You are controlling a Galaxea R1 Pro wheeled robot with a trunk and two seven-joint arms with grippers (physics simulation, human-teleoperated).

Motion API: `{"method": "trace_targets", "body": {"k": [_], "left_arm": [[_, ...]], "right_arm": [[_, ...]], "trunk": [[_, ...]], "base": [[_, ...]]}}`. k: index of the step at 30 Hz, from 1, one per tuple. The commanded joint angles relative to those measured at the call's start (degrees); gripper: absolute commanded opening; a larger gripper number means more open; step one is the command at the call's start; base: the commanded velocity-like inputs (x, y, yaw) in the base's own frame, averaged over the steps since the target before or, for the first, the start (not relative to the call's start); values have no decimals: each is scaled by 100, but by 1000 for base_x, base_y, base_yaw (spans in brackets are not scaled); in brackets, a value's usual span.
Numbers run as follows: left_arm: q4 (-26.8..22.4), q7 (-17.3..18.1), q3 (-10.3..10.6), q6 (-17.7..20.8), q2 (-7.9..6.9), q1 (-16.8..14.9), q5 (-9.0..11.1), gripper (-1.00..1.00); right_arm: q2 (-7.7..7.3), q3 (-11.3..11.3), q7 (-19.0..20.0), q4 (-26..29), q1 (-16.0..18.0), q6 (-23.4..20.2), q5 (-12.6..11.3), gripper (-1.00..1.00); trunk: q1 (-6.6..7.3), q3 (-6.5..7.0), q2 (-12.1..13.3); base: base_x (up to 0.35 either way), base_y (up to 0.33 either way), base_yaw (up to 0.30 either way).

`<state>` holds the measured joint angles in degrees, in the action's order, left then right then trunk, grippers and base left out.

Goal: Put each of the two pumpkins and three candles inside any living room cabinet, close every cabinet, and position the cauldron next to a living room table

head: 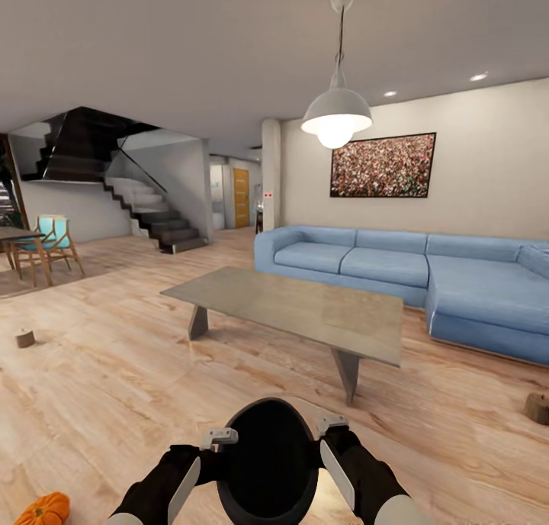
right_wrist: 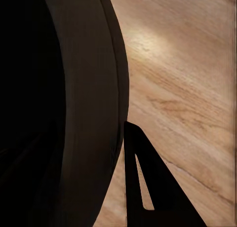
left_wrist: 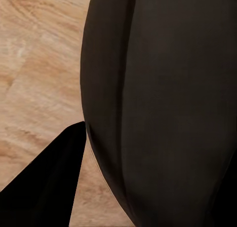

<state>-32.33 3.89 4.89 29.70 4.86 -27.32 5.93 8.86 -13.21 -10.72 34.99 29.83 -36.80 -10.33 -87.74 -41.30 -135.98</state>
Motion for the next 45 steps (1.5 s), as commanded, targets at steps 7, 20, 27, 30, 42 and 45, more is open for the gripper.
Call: {"method": "trace_targets", "body": {"k": [7,20,27,30,42,45], "left_arm": [[-11,-20,56,36,44,-2,154,-100],[-11,-22,56,36,42,-2,154,-100],[-11,-20,56,36,43,-2,154,-100],[-11,-22,56,36,42,-2,154,-100],[-11,-20,56,36,42,-2,154,-100],[-11,-20,56,36,42,-2,154,-100]], "right_arm": [[2,-24,-53,8,5,-29,39,-100],[2,-24,-53,8,5,-29,39,-100],[2,-24,-53,8,5,-29,39,-100],[2,-24,-53,8,5,-29,39,-100],[2,-24,-53,8,5,-29,39,-100],[2,-24,-53,8,5,-29,39,-100]], "trunk": [[2,32,-4],[2,102,-4],[2,140,-4],[2,156,-4],[2,221,-4],[2,236,-4]], "base": [[0,0,-231],[0,0,-227],[0,0,-223],[0,0,-218],[0,0,-211],[0,0,-179]]}}
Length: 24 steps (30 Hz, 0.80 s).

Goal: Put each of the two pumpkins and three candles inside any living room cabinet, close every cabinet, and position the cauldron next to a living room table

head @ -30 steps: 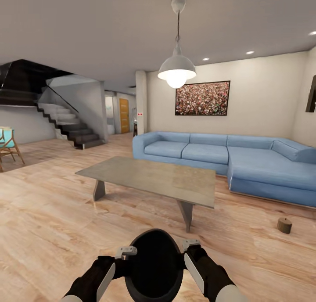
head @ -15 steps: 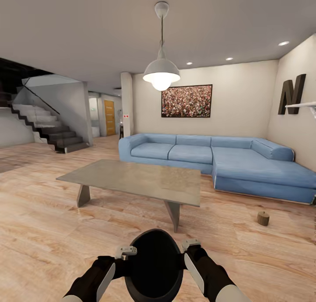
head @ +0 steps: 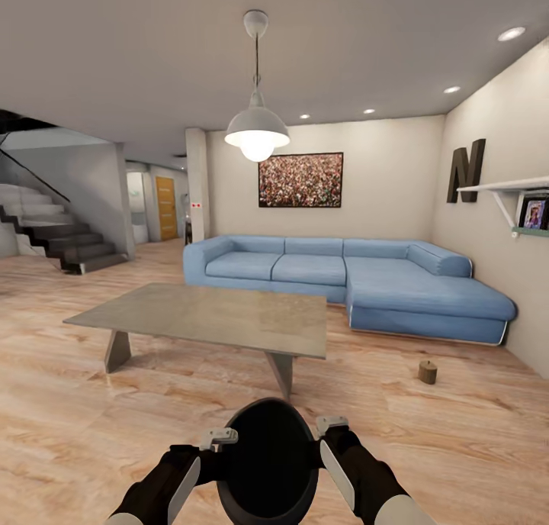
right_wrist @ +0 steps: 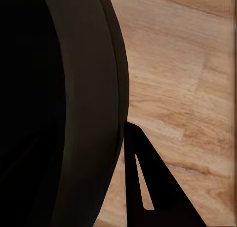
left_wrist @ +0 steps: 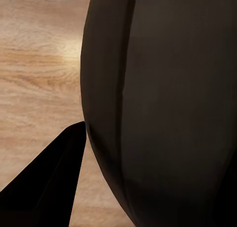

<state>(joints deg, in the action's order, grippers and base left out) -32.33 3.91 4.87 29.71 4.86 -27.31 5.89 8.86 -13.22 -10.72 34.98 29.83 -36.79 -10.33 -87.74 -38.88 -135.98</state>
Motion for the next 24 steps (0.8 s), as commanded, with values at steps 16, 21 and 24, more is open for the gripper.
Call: {"method": "trace_targets", "body": {"k": [16,21,24], "left_arm": [[-10,-25,58,35,46,-2,158,-100],[-10,-25,58,35,47,-2,157,-100],[-10,-26,58,35,47,-2,157,-100]], "right_arm": [[1,-29,-53,9,5,-30,40,-100],[1,-31,-53,9,5,-30,40,-100],[1,-31,-53,9,5,-30,40,-100]], "trunk": [[2,5,-4],[2,5,-4],[2,5,-4]], "base": [[109,45,-25],[256,106,0],[262,107,0]]}}
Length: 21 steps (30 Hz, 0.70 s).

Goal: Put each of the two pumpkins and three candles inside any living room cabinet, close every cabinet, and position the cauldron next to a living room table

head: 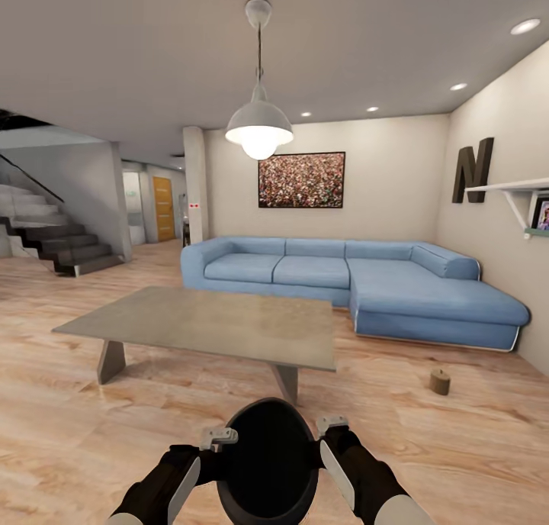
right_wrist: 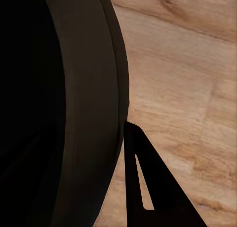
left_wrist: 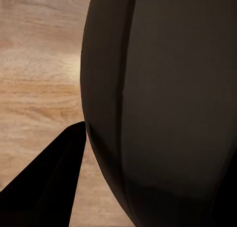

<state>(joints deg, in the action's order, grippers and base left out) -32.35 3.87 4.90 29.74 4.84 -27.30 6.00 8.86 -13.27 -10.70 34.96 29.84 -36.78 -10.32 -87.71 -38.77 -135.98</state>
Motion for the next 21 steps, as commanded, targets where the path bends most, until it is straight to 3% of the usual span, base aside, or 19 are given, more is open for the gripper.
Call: {"method": "trace_targets", "body": {"k": [1,21], "left_arm": [[-8,-22,55,32,50,-4,145,-100],[-8,-26,55,32,51,-4,146,-100]], "right_arm": [[2,-26,-55,11,4,-31,39,-100],[2,-26,-55,11,4,-31,39,-100]], "trunk": [[-1,-6,-4],[-1,-6,-4]], "base": [[263,107,0],[266,29,0]]}}
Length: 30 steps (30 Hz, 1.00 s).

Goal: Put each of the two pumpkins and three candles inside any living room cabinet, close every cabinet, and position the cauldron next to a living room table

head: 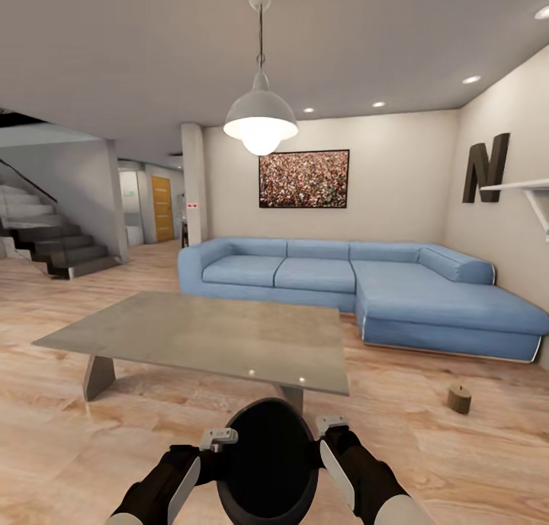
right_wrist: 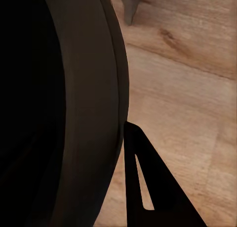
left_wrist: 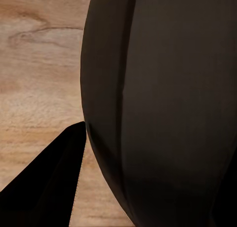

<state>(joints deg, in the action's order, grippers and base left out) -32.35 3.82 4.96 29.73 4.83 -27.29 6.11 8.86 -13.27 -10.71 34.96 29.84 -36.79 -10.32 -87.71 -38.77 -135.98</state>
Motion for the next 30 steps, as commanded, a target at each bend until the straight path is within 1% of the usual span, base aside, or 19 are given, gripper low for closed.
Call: {"method": "trace_targets", "body": {"k": [1,6,17,30], "left_arm": [[-8,-21,49,32,52,-4,134,-100],[-8,-21,49,32,48,-4,130,-100],[-8,-21,49,32,45,-4,128,-100],[-8,-21,49,32,52,-4,128,-100]], "right_arm": [[1,-27,-54,11,4,-30,38,-100],[1,-27,-53,11,4,-30,38,-100],[1,-27,-48,11,3,-30,38,-100],[1,-33,-45,11,4,-25,38,-100]], "trunk": [[-1,-6,-4],[-1,-6,-4],[-1,-6,-4],[-287,-240,-525]], "base": [[271,0,0],[199,0,0],[19,0,0],[0,0,0]]}}
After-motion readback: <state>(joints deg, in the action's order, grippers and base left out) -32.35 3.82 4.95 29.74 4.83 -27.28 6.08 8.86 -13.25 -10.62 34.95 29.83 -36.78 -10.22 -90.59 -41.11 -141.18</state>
